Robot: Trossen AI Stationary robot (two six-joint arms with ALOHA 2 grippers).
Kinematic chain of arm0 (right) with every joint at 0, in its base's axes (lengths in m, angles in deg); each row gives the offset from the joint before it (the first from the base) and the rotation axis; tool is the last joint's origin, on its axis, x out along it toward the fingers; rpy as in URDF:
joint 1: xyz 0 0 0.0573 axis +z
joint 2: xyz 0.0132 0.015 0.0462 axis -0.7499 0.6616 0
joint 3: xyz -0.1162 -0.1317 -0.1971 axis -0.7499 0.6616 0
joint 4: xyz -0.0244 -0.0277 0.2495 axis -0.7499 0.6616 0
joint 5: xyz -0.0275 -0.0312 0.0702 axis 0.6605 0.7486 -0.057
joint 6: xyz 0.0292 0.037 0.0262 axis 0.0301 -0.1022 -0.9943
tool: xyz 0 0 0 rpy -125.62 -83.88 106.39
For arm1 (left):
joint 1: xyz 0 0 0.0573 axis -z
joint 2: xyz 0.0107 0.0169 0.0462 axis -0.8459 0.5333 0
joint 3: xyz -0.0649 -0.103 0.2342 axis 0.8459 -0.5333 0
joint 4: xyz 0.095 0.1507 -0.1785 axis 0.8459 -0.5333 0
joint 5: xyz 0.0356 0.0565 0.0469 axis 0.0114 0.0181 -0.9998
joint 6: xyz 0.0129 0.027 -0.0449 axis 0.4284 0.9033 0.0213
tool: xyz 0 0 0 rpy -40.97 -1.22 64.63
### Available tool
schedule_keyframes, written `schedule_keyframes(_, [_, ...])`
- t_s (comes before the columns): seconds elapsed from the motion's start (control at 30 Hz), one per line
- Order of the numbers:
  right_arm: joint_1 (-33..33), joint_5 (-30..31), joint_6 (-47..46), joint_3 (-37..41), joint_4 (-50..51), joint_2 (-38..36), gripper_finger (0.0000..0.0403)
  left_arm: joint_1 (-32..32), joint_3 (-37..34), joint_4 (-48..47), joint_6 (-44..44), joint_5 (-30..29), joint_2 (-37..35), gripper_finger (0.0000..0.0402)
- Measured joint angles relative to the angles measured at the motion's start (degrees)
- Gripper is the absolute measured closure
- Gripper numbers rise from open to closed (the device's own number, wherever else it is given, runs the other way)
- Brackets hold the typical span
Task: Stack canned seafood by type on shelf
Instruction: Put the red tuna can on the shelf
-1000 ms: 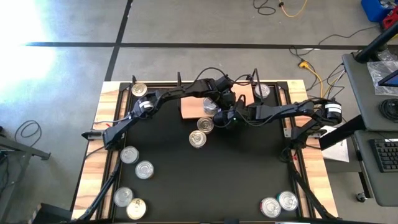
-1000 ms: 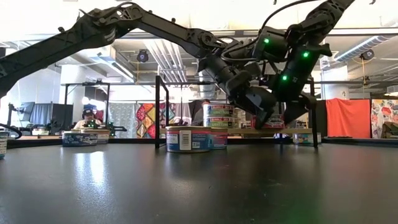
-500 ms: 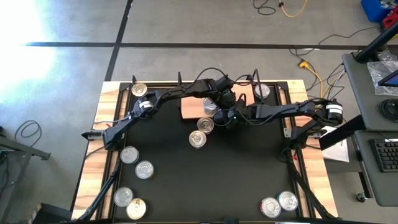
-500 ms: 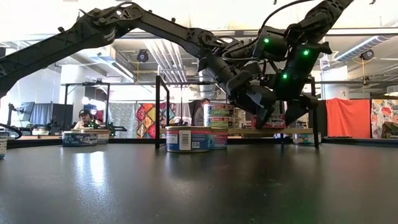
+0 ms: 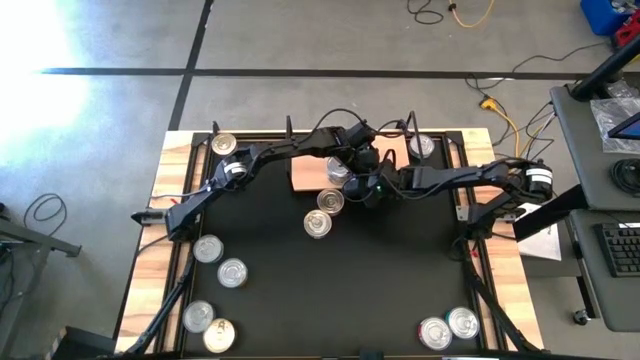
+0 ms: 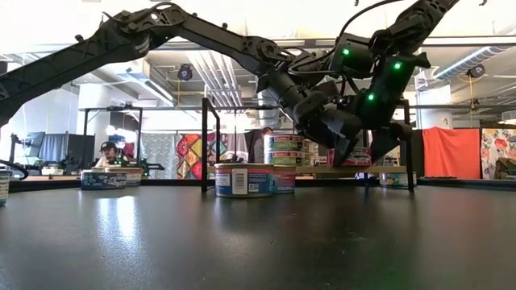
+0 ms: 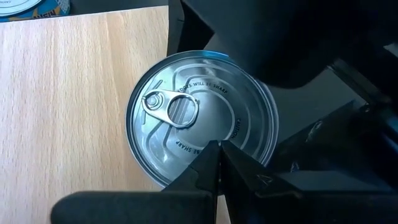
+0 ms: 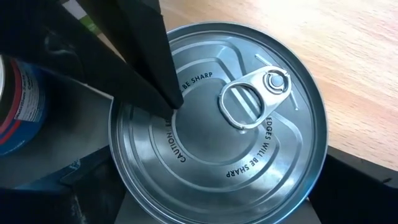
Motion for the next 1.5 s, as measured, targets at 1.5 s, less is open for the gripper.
schedule_keyframes(1.5, [4.41, 0.38, 36.49, -3.62, 13.19, -6.15, 0.0005, -0.50, 0.00, 0.01, -0.63, -1.62, 0.00, 0.0402])
